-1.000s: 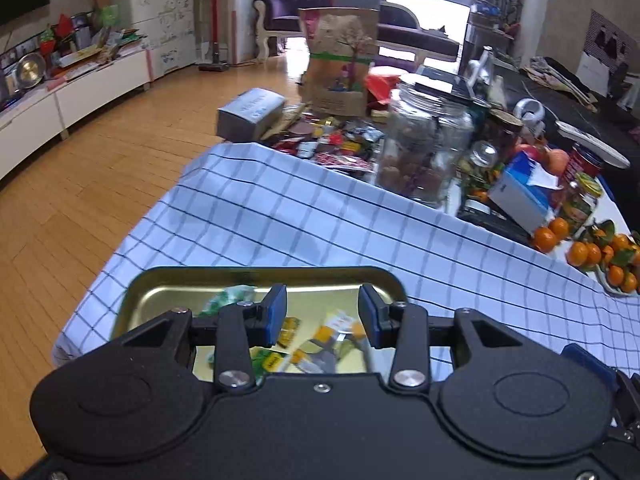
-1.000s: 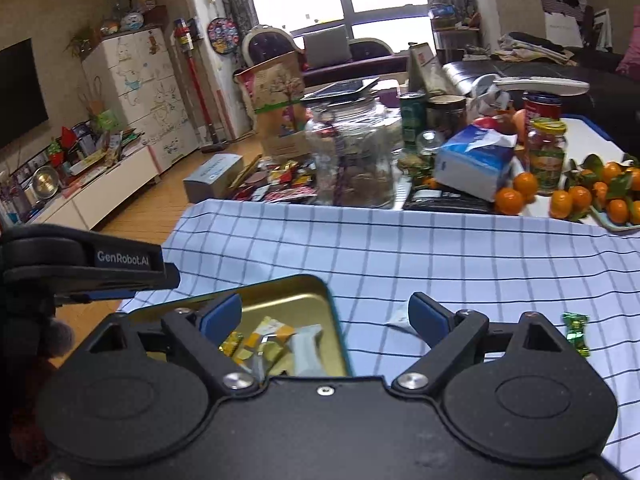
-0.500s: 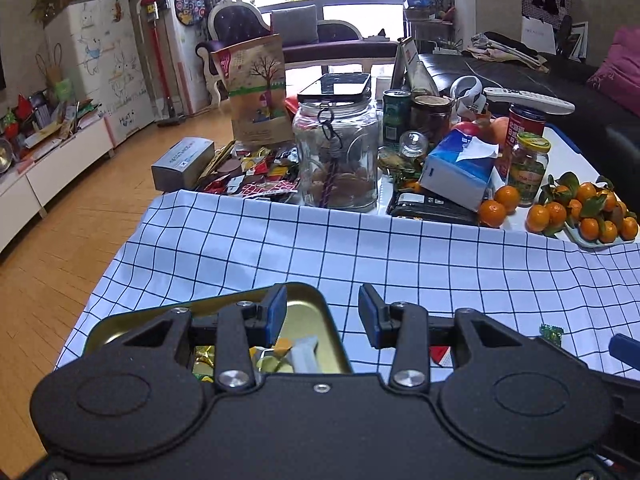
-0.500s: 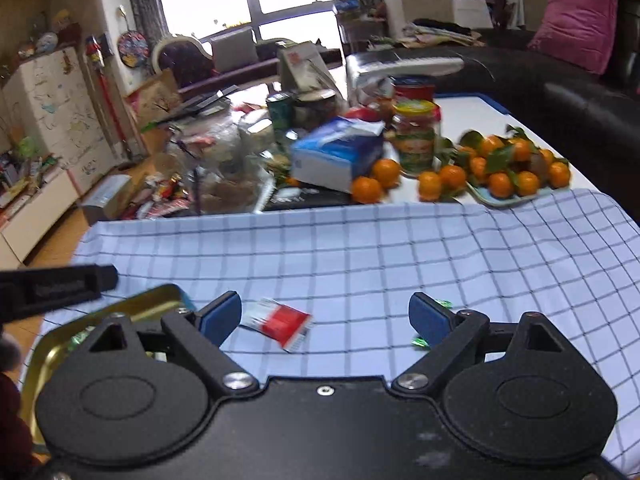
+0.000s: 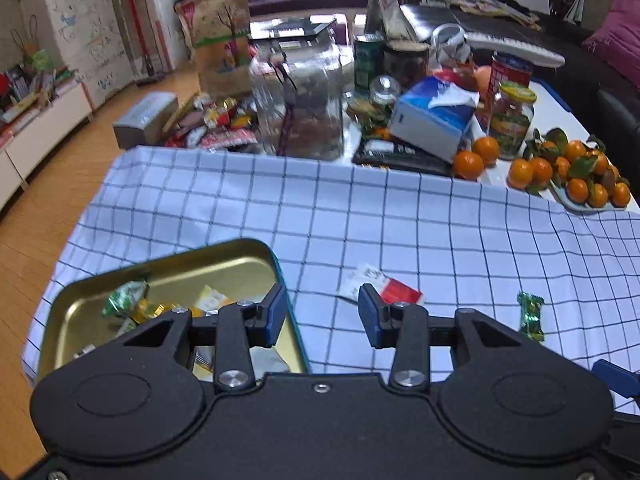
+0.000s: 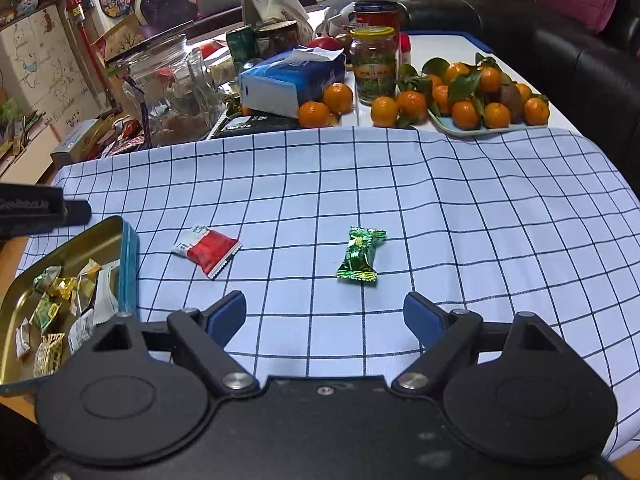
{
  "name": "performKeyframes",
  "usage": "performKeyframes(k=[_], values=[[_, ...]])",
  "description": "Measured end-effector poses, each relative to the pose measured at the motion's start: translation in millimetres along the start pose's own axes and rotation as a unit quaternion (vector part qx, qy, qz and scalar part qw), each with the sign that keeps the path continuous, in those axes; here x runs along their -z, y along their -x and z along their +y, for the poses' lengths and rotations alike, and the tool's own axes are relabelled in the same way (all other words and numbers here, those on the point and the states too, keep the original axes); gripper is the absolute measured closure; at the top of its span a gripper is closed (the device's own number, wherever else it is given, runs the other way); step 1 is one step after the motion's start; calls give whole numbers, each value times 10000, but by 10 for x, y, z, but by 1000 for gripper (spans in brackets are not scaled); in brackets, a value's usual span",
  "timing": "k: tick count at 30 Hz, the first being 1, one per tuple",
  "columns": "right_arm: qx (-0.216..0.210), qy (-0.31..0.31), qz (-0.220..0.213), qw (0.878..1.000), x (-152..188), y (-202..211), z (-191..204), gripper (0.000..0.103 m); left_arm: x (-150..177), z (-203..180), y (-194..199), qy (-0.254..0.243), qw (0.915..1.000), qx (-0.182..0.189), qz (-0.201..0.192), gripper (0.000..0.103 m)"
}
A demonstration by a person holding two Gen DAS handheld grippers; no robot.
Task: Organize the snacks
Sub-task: 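Move both tools back toward the red-and-white packet and green candy, then grasp the red-and-white packet with the left tool while the right tool approaches the green candy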
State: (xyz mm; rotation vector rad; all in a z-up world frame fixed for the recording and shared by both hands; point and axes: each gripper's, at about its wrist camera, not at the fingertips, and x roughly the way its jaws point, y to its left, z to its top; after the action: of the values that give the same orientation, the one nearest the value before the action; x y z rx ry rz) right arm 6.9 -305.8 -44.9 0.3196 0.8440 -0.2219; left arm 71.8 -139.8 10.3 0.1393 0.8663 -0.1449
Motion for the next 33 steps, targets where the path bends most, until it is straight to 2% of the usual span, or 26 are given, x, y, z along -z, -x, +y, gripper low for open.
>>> performKeyframes(k=[3, 8, 14, 19, 22, 26, 30, 33], values=[[-71, -123, 39, 9999, -54, -17, -31, 14, -2, -54, -53, 26, 9999, 48, 157, 53], [16, 18, 89, 10000, -166, -29, -17, 16, -37, -71, -80, 97, 9997, 94, 208, 53], [88, -133, 135, 9998, -463, -156, -83, 17, -63, -28, -164, 204, 9991, 77, 364, 53], [72, -359, 27, 9993, -628, -250, -137, 17, -72, 64, -276, 540, 9965, 96, 635, 53], [255, -504, 194, 9982, -640, -298, -147, 16, -81, 108, -357, 747, 9940, 38, 798, 53], [213, -591, 358, 9974, -668, -314, -93, 16, -80, 127, -448, 924, 9909, -52, 978, 53], [239, -385, 203, 9988, -724, -251, 7, 17, -103, 67, -480, 845, 9911, -187, 1008, 53], [234, -474, 60, 9986, -795, -202, -2, 16, -175, -20, -495, 768, 9926, -214, 918, 53]])
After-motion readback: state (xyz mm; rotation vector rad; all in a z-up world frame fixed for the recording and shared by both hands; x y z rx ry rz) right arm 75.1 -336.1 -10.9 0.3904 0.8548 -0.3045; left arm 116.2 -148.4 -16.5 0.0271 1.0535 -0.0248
